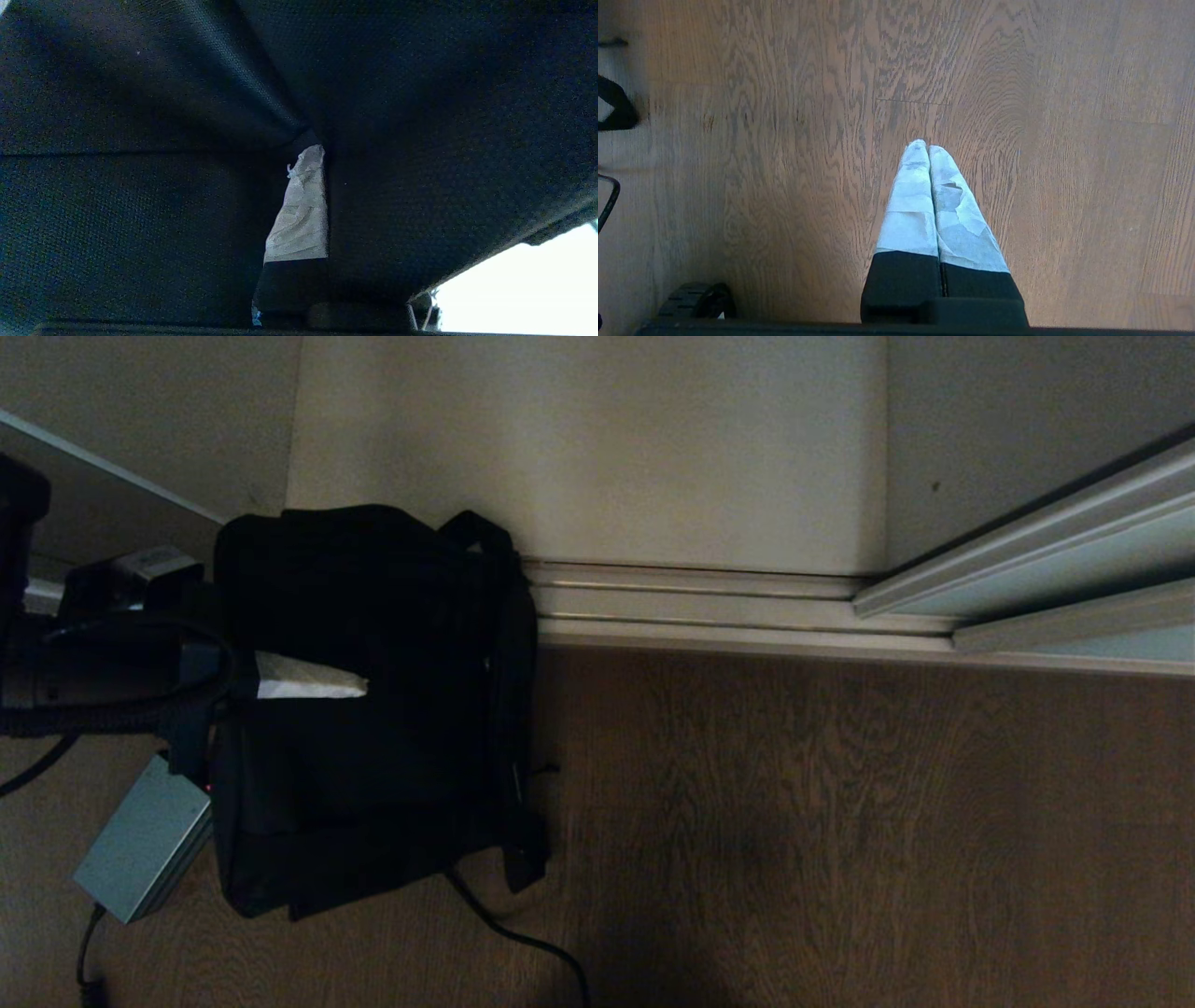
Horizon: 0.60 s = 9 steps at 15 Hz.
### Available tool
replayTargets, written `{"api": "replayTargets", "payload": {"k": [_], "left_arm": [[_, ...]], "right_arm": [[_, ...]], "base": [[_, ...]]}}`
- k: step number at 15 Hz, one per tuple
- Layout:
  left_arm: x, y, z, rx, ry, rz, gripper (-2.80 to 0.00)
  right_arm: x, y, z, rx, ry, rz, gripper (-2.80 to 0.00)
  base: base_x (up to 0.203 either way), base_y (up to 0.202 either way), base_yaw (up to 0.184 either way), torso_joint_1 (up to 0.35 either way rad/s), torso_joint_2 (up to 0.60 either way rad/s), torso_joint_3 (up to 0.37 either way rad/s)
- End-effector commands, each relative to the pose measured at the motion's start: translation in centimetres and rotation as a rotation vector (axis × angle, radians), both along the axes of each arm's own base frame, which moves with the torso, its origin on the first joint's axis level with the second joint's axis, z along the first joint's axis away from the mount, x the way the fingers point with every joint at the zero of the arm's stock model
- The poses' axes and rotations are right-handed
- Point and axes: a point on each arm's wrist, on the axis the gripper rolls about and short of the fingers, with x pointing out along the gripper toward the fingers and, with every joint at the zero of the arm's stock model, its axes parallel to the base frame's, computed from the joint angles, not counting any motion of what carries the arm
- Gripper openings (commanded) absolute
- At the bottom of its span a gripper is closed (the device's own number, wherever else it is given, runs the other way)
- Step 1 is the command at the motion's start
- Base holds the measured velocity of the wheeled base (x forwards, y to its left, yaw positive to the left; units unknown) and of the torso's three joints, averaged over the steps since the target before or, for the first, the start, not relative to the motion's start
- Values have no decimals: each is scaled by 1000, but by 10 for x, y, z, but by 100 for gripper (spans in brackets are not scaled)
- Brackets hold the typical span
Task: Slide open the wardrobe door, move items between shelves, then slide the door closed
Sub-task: Place the bag on the lower shelf
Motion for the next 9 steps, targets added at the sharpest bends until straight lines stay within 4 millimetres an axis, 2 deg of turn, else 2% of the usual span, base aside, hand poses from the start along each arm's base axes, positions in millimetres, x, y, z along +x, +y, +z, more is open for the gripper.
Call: {"api": "replayTargets", "payload": {"k": [1,4,9], "left_arm": [[32,1,7,-13,-4,1,-280],[62,0,20,-54,-50,13,-280],[110,-6,26,-69,-115,-5,-280]], "right_arm": [[0,0,0,0,-4,0,-280],[0,0,0,0,-4,0,-280],[0,0,0,0,-4,0,-280]], "base": [[0,0,0,0,0,0],[0,0,0,0,0,0],[0,0,0,0,0,0]]}}
